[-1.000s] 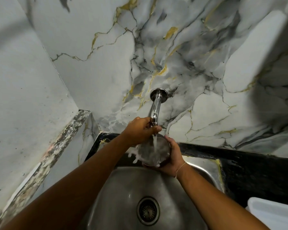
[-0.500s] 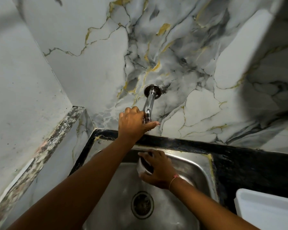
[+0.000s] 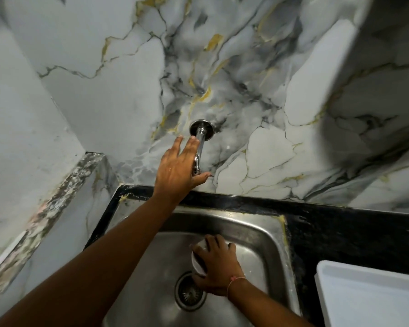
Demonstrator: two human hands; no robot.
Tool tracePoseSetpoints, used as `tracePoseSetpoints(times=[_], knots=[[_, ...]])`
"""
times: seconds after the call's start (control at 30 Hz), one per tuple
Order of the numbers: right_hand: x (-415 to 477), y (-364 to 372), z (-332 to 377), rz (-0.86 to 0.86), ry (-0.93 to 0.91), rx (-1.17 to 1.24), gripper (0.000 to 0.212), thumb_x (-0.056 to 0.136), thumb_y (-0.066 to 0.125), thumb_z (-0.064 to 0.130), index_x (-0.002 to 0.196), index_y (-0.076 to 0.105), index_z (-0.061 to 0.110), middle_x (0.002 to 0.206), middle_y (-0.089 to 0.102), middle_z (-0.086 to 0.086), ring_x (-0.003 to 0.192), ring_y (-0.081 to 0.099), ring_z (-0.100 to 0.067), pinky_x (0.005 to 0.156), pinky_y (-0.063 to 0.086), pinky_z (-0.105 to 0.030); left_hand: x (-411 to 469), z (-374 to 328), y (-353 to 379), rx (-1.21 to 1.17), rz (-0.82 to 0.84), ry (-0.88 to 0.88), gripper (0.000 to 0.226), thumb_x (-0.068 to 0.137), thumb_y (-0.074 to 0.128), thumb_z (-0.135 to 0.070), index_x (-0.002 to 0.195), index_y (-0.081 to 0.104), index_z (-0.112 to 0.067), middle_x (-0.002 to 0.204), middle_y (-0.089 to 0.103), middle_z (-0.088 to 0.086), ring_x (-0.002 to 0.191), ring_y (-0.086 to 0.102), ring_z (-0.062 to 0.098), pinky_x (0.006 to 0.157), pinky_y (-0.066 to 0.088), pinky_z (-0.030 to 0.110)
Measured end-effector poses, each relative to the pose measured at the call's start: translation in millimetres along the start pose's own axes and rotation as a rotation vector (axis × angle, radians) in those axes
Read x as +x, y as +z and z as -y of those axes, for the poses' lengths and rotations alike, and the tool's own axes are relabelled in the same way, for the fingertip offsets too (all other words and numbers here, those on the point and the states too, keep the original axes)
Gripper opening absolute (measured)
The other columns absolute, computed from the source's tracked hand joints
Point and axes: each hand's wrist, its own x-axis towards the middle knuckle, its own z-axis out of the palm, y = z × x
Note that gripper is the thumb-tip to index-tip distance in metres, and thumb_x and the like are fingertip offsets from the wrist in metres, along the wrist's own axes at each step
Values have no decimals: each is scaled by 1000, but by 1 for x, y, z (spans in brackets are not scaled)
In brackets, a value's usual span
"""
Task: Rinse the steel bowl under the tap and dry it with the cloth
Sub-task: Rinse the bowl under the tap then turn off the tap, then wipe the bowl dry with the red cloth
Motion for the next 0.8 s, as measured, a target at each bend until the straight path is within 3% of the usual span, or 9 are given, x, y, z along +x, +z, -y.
tracePoseSetpoints(times=[0.1, 0.17, 0.23, 0.27, 0.37, 0.47, 0.63, 0.73, 0.8], knots=[[-13, -15, 3, -75, 149, 432, 71, 81, 63, 54, 146, 39, 36, 149, 43, -6, 133, 42, -26, 107, 42, -40, -6, -6, -7, -34, 40, -7, 94, 87, 54, -68, 159, 20, -18, 170, 21, 8, 156, 13, 29, 123, 21, 53], [-28, -28, 2, -148, 295, 1098, 49, 92, 64, 31, 140, 52, 26, 132, 62, -12, 111, 61, -24, 89, 53, -27, -27, -12, -7, -171, 22, -39, 84, 94, 49, -62, 160, 18, -19, 171, 13, 8, 157, 7, 27, 123, 13, 50], [-49, -36, -9, -130, 447, 1683, 37, 91, 63, 35, 122, 71, 16, 113, 74, -17, 95, 72, -33, 75, 59, -34, -60, -17, -1, -331, -71, -132, 66, 100, 49, -46, 156, 30, -18, 170, 20, 9, 156, 13, 28, 122, 17, 51], [-61, -39, -15, -127, 482, 1905, 43, 87, 64, 44, 112, 77, 12, 108, 77, -20, 93, 75, -36, 72, 62, -40, -77, -21, 4, -391, -123, -205, 59, 100, 51, -38, 152, 37, -16, 168, 25, 11, 155, 19, 30, 122, 21, 53], [-93, -40, -30, -211, 500, 2297, 61, 79, 65, 58, 101, 79, 3, 105, 77, -24, 93, 75, -41, 70, 63, -48, -126, -36, 19, -595, -69, -464, 52, 98, 59, -23, 147, 46, -14, 163, 33, 16, 150, 29, 34, 120, 31, 58], [-118, -40, -32, -312, 516, 2383, 59, 76, 66, 59, 98, 81, 5, 102, 78, -22, 91, 76, -39, 66, 63, -46, -163, -63, 26, -809, 148, -563, 54, 96, 64, -22, 147, 47, -14, 156, 44, 18, 145, 40, 33, 119, 35, 57], [-154, -43, -26, -419, 517, 2338, 63, 88, 57, 57, 112, 75, 2, 118, 72, -25, 110, 69, -40, 90, 58, -47, -191, -128, 22, -1109, 357, -707, 54, 100, 57, -31, 150, 43, -18, 158, 44, 14, 142, 44, 30, 119, 36, 50], [-177, -41, -31, -645, 565, 2085, 50, 92, 53, 53, 98, 81, 12, 102, 80, -16, 97, 75, -31, 79, 56, -39, -206, -158, 16, -1349, 367, -826, 46, 102, 51, -32, 146, 49, -20, 154, 50, 9, 135, 50, 23, 116, 39, 43], [-191, -39, -40, -752, 599, 1964, 46, 96, 49, 49, 88, 83, 19, 91, 82, -5, 89, 75, -21, 74, 53, -32, -216, -177, 12, -1533, 453, -856, 41, 98, 52, -42, 133, 66, -26, 142, 64, 6, 127, 61, 21, 113, 44, 45]])
